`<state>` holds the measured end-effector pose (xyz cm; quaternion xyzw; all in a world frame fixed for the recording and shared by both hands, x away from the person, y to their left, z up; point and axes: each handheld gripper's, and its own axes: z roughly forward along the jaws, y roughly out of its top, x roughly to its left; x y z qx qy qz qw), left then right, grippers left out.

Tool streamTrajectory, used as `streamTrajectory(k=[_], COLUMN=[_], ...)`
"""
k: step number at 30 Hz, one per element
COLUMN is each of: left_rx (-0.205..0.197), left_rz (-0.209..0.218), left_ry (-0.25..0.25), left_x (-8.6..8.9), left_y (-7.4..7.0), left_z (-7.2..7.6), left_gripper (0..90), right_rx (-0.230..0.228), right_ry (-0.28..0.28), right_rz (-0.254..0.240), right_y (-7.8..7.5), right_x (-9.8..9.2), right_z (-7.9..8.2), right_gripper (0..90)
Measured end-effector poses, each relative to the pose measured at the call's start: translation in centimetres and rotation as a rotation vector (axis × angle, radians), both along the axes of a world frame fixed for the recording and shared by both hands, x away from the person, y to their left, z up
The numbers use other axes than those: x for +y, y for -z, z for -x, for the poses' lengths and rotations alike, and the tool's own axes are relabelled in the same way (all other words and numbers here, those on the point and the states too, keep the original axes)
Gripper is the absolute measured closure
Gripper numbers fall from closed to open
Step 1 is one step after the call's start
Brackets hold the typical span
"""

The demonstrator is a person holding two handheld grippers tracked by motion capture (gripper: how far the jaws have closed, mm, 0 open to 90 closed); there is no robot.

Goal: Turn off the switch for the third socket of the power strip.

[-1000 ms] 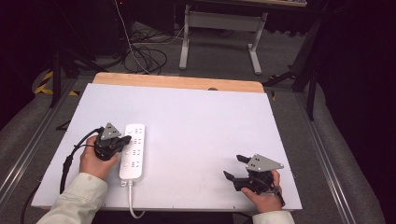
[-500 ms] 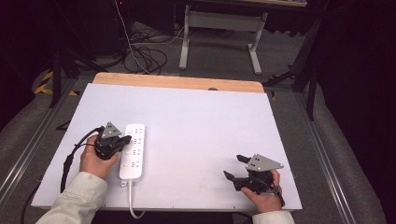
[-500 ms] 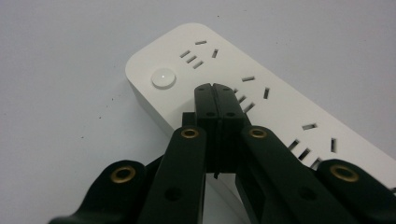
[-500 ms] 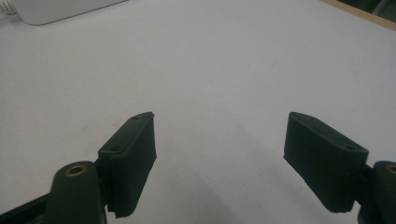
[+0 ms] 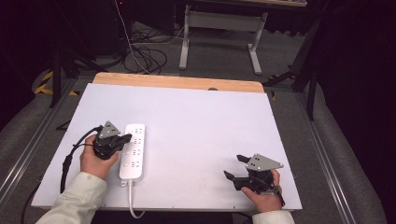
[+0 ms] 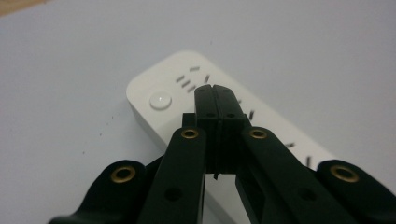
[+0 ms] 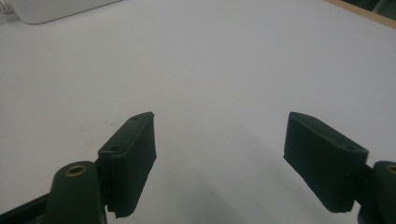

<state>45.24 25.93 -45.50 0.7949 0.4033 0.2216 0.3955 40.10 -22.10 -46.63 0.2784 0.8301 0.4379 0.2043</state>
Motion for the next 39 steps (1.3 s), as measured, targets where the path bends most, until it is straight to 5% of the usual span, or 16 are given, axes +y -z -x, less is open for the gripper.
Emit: streamTrajectory(k=[7,21,24,27,39], left_rx=[-0.008,-0.003,-0.032,-0.035,-0.056], left_rz=[0.040,0.032,0.019,0.027,0.114], left_ry=[0.007,0.032,0.041,0.053,0.115], left_x=[0.2,0.3,-0.1,-0.3,0.0], left_y=[-1.4,-2.3,-2.5,-2.8,-4.2], left_z=[0.8,1.4,1.5,1.7,3.5], left_gripper=[90.0,89.8,71.0,62.2,38.3], right_rx=[0.004,0.007,0.006,0.003,0.001], right_ry=[0.002,0.004,0.005,0.003,0.002], right_rz=[0.001,0.005,0.005,0.005,0.004], right_y=[0.0,0.1,0.1,0.1,0.0], right_x=[0.0,0.0,0.0,0.0,0.0], right_z=[0.0,0.0,0.0,0.0,0.0], right_gripper=[25.4,25.6,25.6,25.6,25.6])
